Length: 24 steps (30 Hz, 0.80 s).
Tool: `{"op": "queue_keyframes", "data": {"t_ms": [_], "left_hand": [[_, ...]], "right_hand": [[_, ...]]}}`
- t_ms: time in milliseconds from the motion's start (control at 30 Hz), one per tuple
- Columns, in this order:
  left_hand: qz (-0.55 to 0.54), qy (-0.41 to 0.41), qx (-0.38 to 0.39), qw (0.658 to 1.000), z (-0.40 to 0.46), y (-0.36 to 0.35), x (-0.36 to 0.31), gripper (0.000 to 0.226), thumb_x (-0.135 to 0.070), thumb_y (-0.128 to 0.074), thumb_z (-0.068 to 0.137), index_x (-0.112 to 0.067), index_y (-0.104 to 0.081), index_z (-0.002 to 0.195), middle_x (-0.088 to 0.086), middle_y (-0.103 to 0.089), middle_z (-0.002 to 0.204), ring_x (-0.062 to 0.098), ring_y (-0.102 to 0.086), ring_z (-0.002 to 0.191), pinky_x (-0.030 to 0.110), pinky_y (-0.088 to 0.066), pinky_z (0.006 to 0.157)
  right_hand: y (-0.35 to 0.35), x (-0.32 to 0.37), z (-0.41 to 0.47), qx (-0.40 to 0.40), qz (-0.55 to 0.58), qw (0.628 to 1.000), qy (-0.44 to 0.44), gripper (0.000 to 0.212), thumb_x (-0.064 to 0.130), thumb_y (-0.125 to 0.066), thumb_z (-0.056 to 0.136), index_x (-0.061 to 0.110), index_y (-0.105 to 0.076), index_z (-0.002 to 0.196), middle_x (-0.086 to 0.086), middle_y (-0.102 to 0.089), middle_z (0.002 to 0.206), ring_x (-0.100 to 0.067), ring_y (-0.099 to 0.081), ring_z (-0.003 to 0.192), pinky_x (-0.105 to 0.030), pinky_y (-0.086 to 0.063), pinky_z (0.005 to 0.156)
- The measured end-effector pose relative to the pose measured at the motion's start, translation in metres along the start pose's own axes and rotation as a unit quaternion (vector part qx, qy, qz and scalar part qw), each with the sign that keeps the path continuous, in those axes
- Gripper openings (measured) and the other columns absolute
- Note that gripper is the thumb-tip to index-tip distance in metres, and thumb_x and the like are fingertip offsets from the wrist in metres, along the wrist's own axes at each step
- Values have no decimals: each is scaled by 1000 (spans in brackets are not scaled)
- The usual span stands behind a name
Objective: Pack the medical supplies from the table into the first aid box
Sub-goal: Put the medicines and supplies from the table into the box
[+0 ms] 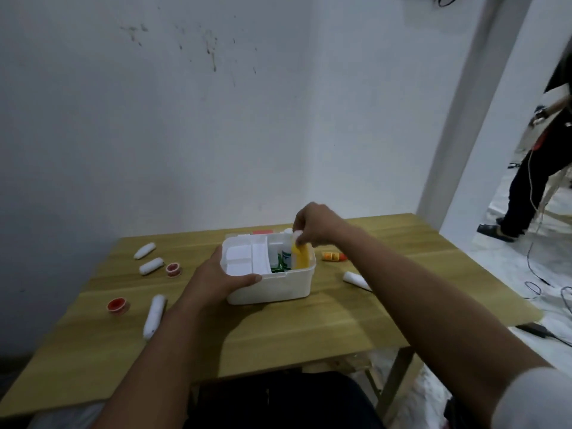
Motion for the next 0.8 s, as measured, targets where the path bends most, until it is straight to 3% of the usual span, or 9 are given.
{"op": "queue_keyframes", "data": {"t_ms": [167, 267, 367, 400, 467, 600, 667, 733, 800], "left_hand": [[0, -4, -2, 1000, -1, 0, -1, 98, -52, -92, 67, -38, -43, 150, -15, -57, 131, 10, -51, 111, 14, -38, 66], [0, -10, -5, 1000, -1, -2, -3, 94, -47, -91, 70, -38, -43, 150, -18, -53, 123, 10, -50, 110, 14, -37, 66], [-1, -16, -9, 1000, -1, -2, -3, 93, -48, -92, 69, -40, -44, 149, -21, -54, 122, 9, -51, 110, 14, -38, 67], [0, -16, -9, 1000, -1, -2, -3, 94, -49, -92, 69, -40, -43, 149, -21, -54, 123, 8, -51, 110, 14, -38, 67], [-1, -14, -9, 1000, -2, -2, -3, 95, -49, -92, 69, -41, -42, 149, -21, -53, 124, 8, -50, 111, 14, -38, 68], [4, -10, -10, 1000, -2, -1, -4, 95, -50, -92, 69, -41, -42, 150, -22, -53, 125, 8, -50, 112, 13, -37, 69], [2, -6, -9, 1000, -1, 0, -3, 98, -52, -92, 67, -41, -42, 150, -22, -54, 127, 8, -51, 114, 14, -38, 70], [1, -5, -10, 1000, -1, 0, -2, 99, -53, -92, 66, -41, -42, 150, -22, -54, 128, 9, -51, 115, 14, -39, 71], [5, -5, -10, 1000, -2, 0, -2, 98, -52, -91, 67, -41, -41, 150, -21, -53, 127, 9, -50, 114, 15, -39, 71]], "right_hand": [[-21, -4, 1, 14, -53, 998, 29, 37, 19, -91, 71, 15, -77, 105, 1, -70, 103, -17, -64, 94, -31, -56, 79], [-9, -8, 2, 27, 18, 999, 19, 33, 28, -90, 73, 12, -79, 98, 0, -75, 94, -17, -70, 87, -31, -60, 75], [5, -26, 6, -52, 122, 991, -26, 14, 25, -80, 82, 13, -78, 88, -2, -77, 84, -18, -76, 78, -30, -61, 65], [6, -36, 9, -87, 111, 989, -42, 7, 20, -74, 85, 15, -78, 88, -1, -78, 87, -19, -75, 82, -31, -60, 69], [1, -58, 12, -110, 21, 991, -75, 20, 12, -64, 87, 19, -77, 100, -1, -77, 103, -20, -71, 95, -31, -57, 80], [-37, -100, 10, 34, -143, 981, -123, 42, 18, -64, 91, 19, -63, 133, -3, -65, 128, -24, -63, 114, -37, -54, 92], [-50, -113, 8, 86, -177, 971, -135, 44, 16, -65, 89, 17, -62, 133, -3, -66, 124, -24, -64, 109, -38, -57, 89], [-55, -120, 8, 92, -194, 966, -142, 44, 15, -66, 87, 17, -65, 130, -2, -68, 119, -22, -66, 104, -37, -59, 83], [-52, -119, 7, 84, -188, 968, -141, 36, 21, -69, 90, 17, -69, 126, -3, -70, 118, -22, -67, 106, -36, -58, 87]]}}
Point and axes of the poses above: each hand's wrist, its own z-axis towards the middle knuckle, its own y-axis out of the back of the hand, x = y × z, the point moved 3 cm from there along z, towards the middle knuckle
